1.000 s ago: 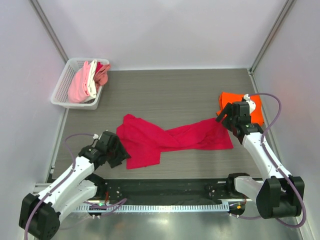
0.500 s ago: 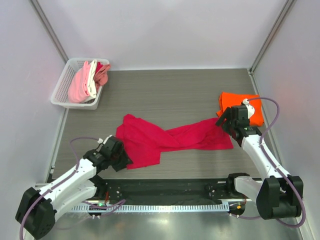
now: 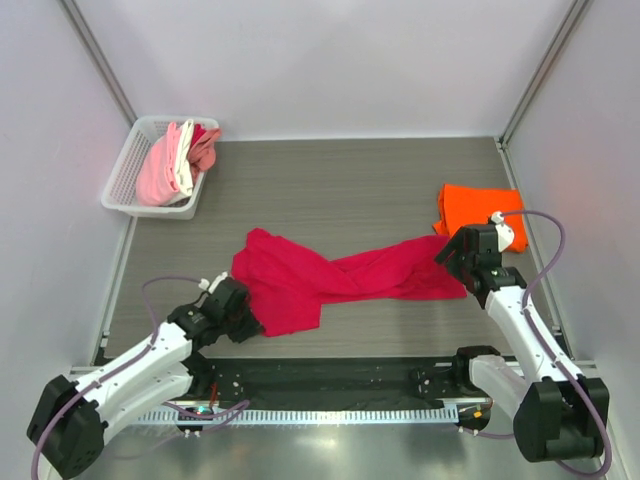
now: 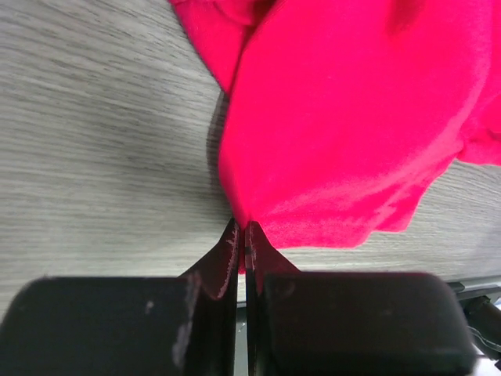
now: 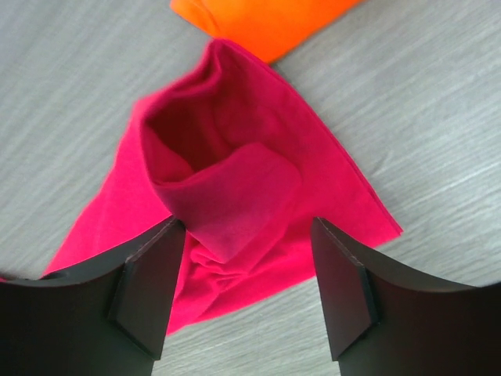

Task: Fold and stack the t-shirts
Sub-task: Flatten the tshirt out

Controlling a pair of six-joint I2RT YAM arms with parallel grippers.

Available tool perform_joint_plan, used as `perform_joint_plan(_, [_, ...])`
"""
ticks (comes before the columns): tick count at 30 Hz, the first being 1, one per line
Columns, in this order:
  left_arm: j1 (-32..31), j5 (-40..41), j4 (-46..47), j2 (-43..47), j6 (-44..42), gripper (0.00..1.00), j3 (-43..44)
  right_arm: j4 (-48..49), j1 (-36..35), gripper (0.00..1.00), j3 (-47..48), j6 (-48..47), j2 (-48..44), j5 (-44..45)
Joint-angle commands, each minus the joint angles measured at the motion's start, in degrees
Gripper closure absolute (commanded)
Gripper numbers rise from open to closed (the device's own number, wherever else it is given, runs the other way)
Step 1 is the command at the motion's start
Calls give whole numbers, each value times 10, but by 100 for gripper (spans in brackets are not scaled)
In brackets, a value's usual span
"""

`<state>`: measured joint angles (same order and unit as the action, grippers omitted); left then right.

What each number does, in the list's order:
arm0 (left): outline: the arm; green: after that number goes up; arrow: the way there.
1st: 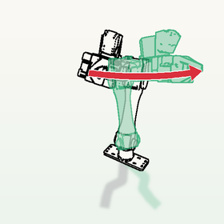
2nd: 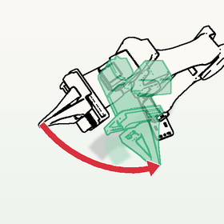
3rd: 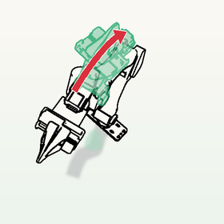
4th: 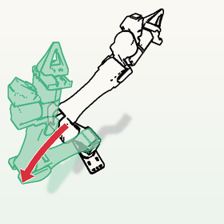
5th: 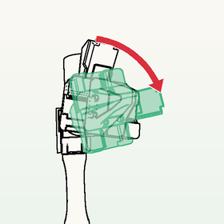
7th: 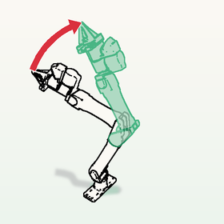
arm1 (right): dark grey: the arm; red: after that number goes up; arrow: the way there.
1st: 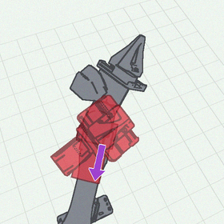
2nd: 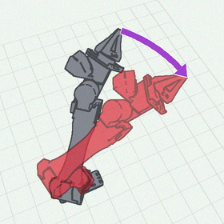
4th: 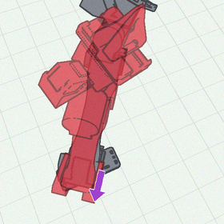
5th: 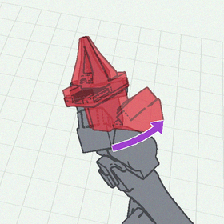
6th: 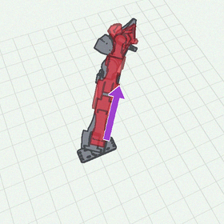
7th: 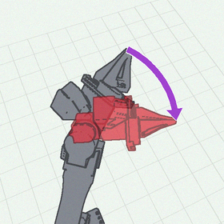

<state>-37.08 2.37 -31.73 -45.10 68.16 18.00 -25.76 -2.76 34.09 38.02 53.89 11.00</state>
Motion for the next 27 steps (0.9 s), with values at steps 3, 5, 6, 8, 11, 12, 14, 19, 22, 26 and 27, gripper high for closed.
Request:
perform_joint_plan(3, [1,29,-61,20,-33,100,100,3,2,36,-13,12,-4,5])
perform_joint_plan(5, [11,37,-93,19,-50,100,144,21,2,37,-17,-1,-2,-11])
perform_joint_plan(6, [17,41,-105,18,-66,100,189,28,2,37,-19,-6,2,-19])
perform_joint_plan(8, [38,40,-131,6,-82,100,238,40,1,37,-12,-9,23,-36])
perform_joint_plan(11, [67,26,-162,-8,-111,100,329,49,2,35,14,-23,68,-47])
perform_joint_plan(12, [73,21,-169,-15,-116,100,352,50,2,32,19,-28,77,-58])
perform_joint_plan(14, [87,16,-185,-18,-127,100,403,49,2,28,27,-35,93,-70])
perform_joint_plan(19, [109,18,-196,-24,-140,100,459,65,2,26,6,-34,77,-86])
perform_joint_plan(22, [136,14,-200,-45,-152,100,494,77,2,26,-5,-37,77,-93])
perform_joint_plan(26, [165,-13,-187,-82,-161,100,529,85,3,23,0,-44,92,-129])
perform_joint_plan(27, [169,-21,-185,-89,-164,100,535,84,3,23,1,-48,94,-133])
